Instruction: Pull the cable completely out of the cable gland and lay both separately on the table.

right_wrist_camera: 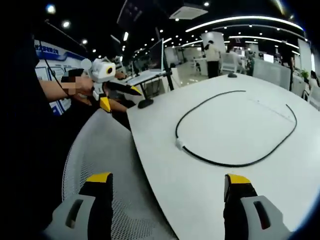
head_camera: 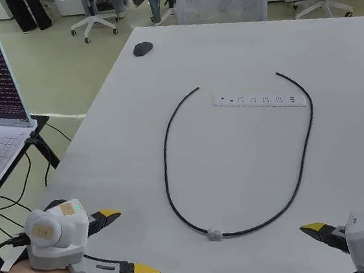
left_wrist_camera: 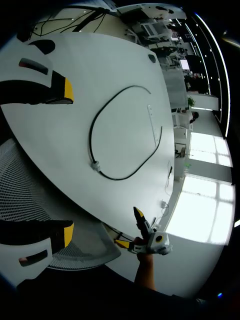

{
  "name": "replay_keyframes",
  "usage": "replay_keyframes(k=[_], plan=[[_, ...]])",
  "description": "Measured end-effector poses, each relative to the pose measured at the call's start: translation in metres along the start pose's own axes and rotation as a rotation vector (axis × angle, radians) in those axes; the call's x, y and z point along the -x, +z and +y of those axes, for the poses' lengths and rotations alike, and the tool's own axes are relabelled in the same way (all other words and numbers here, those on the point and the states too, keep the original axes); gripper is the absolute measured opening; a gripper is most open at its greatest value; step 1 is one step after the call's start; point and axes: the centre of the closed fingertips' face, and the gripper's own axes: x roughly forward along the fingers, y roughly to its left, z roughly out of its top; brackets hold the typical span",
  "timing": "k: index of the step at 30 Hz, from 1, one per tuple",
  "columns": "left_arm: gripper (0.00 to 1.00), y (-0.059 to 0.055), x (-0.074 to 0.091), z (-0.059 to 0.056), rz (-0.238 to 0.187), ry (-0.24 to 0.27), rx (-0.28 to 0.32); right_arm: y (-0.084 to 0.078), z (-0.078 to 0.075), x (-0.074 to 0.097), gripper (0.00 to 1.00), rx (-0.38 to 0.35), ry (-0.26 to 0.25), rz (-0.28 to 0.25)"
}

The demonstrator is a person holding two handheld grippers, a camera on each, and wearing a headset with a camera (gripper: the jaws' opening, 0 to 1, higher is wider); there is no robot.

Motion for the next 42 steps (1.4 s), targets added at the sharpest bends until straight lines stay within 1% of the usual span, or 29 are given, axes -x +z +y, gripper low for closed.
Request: replay_keyframes(k=[3, 5, 7, 9, 11, 13, 15, 17, 21, 25, 28, 32, 34, 39, 42], plan=[[0.96, 0.002, -0.004, 0.002, -0.008, -0.007, 0.0, -0.001, -0.006, -0.003, 0.92, -0.007, -0.02, 0.006], [0.96, 0.002, -0.007, 0.002, -0.001, -0.017, -0.001, 0.002, -0.006, -0.004, 0.92, 0.005, -0.023, 0.003], [0.96, 0.002, -0.009, 0.004, -0.003, -0.02, -0.008, 0.004, -0.006, -0.007, 0.9, 0.023, -0.019, 0.009], [0.96, 0.003, -0.011, 0.004, -0.01, -0.025, -0.001, 0.004, -0.01, -0.01, 0.9, 0.024, -0.022, 0.019], [0.96, 0.002, -0.012, 0.003, -0.008, -0.03, 0.001, 0.007, -0.012, -0.011, 0.9, 0.023, -0.027, 0.019], [0.96, -0.001, -0.014, 0.002, -0.003, -0.036, -0.011, 0.012, -0.012, -0.012, 0.89, 0.023, -0.027, 0.012], [0.94, -0.002, -0.016, -0.001, 0.004, -0.043, -0.01, 0.016, -0.013, -0.016, 0.89, 0.034, -0.03, 0.013], [0.95, -0.004, -0.018, -0.001, 0.001, -0.045, -0.007, 0.018, -0.016, -0.019, 0.89, 0.048, -0.033, 0.019], [0.96, -0.006, -0.021, 0.001, 0.004, -0.048, -0.005, 0.025, -0.019, -0.026, 0.87, 0.061, -0.031, 0.017], [0.97, -0.004, -0.021, 0.005, -0.012, -0.048, 0.006, 0.027, -0.023, -0.035, 0.86, 0.071, -0.024, 0.041], [0.97, -0.004, -0.023, 0.005, -0.007, -0.052, 0.004, 0.03, -0.025, -0.04, 0.84, 0.075, -0.02, 0.044], [0.97, -0.004, -0.027, 0.006, -0.003, -0.062, -0.001, 0.032, -0.029, -0.049, 0.82, 0.088, -0.01, 0.065], [0.96, -0.004, -0.028, 0.006, -0.005, -0.063, -0.001, 0.033, -0.03, -0.053, 0.8, 0.092, 0.0, 0.079], [0.95, -0.005, -0.032, 0.008, -0.001, -0.069, -0.002, 0.035, -0.034, -0.062, 0.74, 0.106, 0.006, 0.105], [0.95, -0.008, -0.033, 0.014, 0.0, -0.068, 0.006, 0.036, -0.036, -0.07, 0.7, 0.111, 0.01, 0.118]])
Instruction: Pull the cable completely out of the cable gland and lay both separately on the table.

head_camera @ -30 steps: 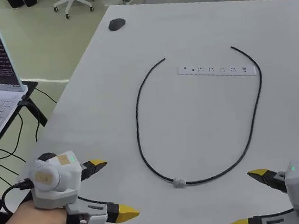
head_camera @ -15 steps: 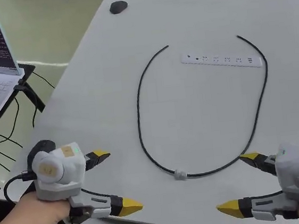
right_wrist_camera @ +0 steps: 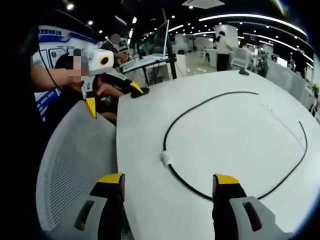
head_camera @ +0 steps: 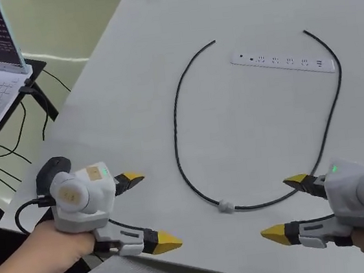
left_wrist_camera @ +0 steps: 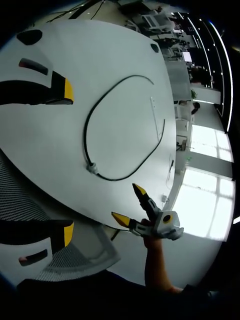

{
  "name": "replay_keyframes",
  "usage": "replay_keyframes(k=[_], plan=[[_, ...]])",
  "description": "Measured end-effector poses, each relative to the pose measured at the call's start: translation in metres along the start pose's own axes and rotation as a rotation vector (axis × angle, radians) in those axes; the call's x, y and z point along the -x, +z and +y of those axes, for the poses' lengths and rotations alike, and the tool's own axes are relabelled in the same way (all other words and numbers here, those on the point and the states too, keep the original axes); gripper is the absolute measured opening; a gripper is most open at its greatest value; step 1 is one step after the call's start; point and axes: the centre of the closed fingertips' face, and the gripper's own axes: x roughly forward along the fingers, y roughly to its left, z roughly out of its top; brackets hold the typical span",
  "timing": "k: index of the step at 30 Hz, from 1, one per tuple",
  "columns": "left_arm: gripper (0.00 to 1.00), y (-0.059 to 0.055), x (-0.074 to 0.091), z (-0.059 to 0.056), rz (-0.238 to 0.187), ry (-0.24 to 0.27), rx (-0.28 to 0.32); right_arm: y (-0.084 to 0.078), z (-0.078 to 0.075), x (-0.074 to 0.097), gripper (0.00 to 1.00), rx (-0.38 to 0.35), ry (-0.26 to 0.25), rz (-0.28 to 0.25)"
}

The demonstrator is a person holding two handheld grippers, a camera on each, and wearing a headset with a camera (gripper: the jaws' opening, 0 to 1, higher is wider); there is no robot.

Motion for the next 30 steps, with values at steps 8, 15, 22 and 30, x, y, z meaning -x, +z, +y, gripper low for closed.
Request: replay_keyframes(k=[8, 15, 22, 30], plan=[[0.94, -0.004, 0.003, 0.006, 0.001, 0.001, 0.002, 0.005, 0.0, -0.02, 0.6, 0.021, 0.016, 0.045], [0.94, -0.014, 0.006, 0.009, 0.013, -0.001, 0.009, 0.01, 0.0, -0.038, 0.55, 0.047, 0.031, 0.08], [0.95, -0.02, 0.005, 0.014, 0.026, -0.002, -0.003, 0.004, 0.004, -0.057, 0.54, 0.105, 0.047, 0.149], [0.94, -0.023, 0.004, 0.011, 0.028, -0.018, 0.009, -0.003, 0.005, -0.074, 0.49, 0.121, 0.062, 0.204]])
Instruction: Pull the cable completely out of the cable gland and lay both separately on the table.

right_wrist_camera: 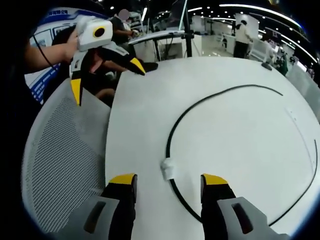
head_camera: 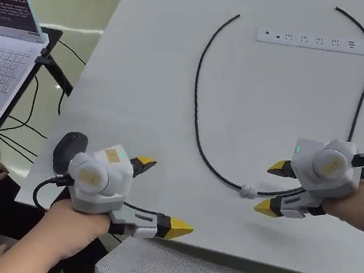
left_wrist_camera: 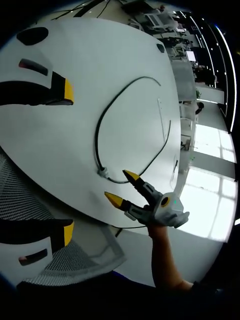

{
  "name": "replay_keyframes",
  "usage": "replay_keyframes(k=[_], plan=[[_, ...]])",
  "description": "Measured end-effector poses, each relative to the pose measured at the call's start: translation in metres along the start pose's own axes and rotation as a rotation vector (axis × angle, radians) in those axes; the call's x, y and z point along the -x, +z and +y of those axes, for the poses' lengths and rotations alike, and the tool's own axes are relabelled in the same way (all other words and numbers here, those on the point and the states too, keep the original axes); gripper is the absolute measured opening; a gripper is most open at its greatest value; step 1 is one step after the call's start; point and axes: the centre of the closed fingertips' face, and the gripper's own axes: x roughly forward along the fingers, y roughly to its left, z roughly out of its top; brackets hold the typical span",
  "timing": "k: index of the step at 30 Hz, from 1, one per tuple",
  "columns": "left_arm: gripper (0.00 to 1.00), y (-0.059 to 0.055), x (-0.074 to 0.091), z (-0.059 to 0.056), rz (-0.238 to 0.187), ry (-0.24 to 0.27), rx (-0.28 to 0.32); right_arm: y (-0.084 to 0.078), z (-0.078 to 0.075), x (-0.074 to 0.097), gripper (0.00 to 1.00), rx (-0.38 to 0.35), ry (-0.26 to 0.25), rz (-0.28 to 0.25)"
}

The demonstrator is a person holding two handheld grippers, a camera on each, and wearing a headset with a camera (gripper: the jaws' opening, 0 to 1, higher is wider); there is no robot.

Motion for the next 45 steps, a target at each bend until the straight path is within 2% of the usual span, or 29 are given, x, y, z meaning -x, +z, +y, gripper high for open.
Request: replay_keyframes(k=[8, 16, 23, 36, 45], plan=[[0.94, 0.0, 0.001, -0.002, 0.0, -0.007, 0.005, -0.004, -0.005, -0.012, 0.42, 0.026, 0.009, 0.04], [0.94, 0.0, 0.004, 0.004, -0.007, 0.001, 0.019, -0.008, -0.004, -0.02, 0.31, 0.027, 0.03, 0.076], [0.93, -0.005, 0.002, 0.004, 0.002, -0.008, 0.025, -0.012, -0.004, -0.025, 0.29, 0.042, 0.035, 0.096], [0.92, -0.008, 0.002, 0.007, 0.007, -0.011, 0.029, -0.014, -0.003, -0.029, 0.12, 0.069, 0.061, 0.113], [0.91, -0.01, 0.001, 0.008, 0.011, -0.016, 0.03, -0.013, -0.001, -0.031, 0.09, 0.068, 0.073, 0.114]])
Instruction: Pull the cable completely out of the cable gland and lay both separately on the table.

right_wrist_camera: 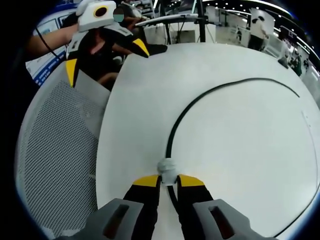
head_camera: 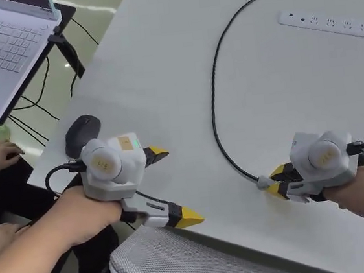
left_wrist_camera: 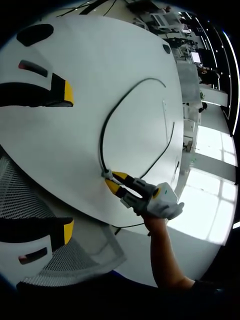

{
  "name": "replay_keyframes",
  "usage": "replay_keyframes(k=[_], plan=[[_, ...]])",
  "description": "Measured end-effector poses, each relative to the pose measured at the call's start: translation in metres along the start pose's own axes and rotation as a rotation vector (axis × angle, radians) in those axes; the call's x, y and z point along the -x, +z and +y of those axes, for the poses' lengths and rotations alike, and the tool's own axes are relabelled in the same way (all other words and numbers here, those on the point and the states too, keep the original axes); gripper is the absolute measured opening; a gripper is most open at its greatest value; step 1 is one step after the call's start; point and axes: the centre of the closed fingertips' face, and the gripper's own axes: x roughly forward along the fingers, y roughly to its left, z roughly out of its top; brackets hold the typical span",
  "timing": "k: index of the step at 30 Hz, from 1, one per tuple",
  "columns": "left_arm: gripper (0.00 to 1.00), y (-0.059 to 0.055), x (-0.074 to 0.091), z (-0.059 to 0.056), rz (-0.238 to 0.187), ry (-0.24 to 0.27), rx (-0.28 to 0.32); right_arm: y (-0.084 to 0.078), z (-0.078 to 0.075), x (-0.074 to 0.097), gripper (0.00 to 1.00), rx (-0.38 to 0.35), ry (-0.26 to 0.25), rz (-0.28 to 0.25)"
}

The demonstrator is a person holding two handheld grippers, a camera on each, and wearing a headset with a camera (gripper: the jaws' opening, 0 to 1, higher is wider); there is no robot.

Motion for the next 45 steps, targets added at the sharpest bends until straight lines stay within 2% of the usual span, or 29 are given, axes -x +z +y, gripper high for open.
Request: replay_keyframes(k=[6, 11, 19, 21, 31, 35, 39, 42, 45], plan=[[0.9, 0.001, 0.0, 0.001, 0.003, -0.001, -0.001, 0.001, -0.001, 0.002, 0.08, 0.014, -0.007, -0.002], [0.91, 0.009, -0.004, -0.007, 0.0, -0.005, -0.012, 0.0, 0.0, 0.008, 0.07, 0.012, -0.008, -0.002], [0.91, 0.021, -0.011, -0.02, -0.007, -0.026, -0.037, 0.007, 0.004, 0.025, 0.07, 0.001, -0.013, -0.033], [0.9, 0.027, -0.014, -0.027, -0.017, -0.042, -0.04, 0.011, 0.004, 0.033, 0.07, 0.004, -0.031, -0.047], [0.89, 0.051, -0.03, -0.047, -0.03, -0.091, -0.101, 0.021, 0.018, 0.065, 0.07, -0.011, -0.034, -0.096], [0.89, 0.067, -0.037, -0.064, -0.033, -0.114, -0.147, 0.027, 0.02, 0.077, 0.07, -0.016, -0.037, -0.115], [0.88, 0.08, -0.048, -0.072, -0.035, -0.137, -0.177, 0.033, 0.024, 0.09, 0.07, 0.0, -0.036, -0.131], [0.88, 0.092, -0.055, -0.084, -0.042, -0.16, -0.207, 0.035, 0.026, 0.1, 0.07, 0.019, -0.034, -0.137], [0.87, 0.097, -0.061, -0.09, -0.036, -0.171, -0.234, 0.036, 0.027, 0.111, 0.07, 0.047, -0.035, -0.142]])
